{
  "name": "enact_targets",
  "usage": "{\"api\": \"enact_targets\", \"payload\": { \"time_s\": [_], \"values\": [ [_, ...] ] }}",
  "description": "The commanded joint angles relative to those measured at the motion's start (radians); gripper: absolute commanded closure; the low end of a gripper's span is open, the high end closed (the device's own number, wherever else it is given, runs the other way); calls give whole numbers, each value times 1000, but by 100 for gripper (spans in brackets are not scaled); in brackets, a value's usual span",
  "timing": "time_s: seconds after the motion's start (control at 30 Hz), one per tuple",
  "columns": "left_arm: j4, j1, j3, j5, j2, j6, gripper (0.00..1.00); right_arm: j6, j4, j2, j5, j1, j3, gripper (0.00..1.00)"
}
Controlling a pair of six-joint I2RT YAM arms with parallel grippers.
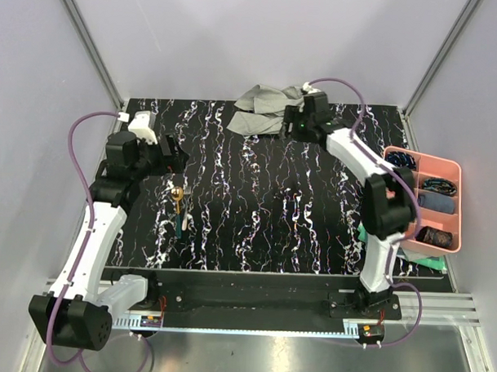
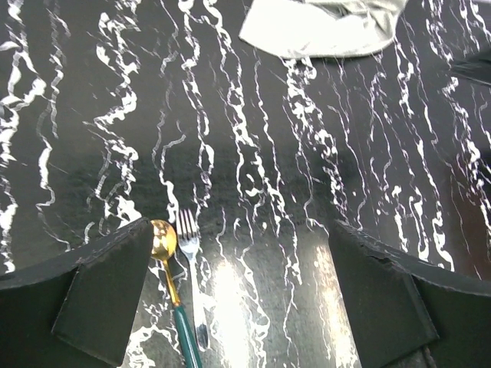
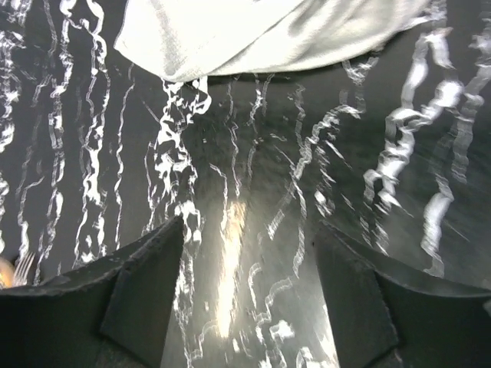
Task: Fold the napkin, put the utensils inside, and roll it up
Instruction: Move the napkin to the centre of the board
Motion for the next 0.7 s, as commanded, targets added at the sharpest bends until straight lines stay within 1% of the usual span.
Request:
{"api": "enact_targets", "payload": {
  "time_s": [0.0,0.1,0.17,0.27,0.4,0.67],
  "values": [
    [58,7,-12,63,-2,-8,1,38,8,170,29,35,152,26],
    [62,7,-18,73,1,-11,1,90,35,276,29,34,252,31],
    [67,7,-20,101,5,-6,1,121,96,307,29,35,263,32],
    [72,7,-21,118,4,0,1,188,179,347,81,34,274,31],
    [70,7,-23,104,5,1,1,259,192,434,136,34,350,31],
    [67,4,-21,107,-1,4,1,299,186,576,213,34,479,33]
  ]
}}
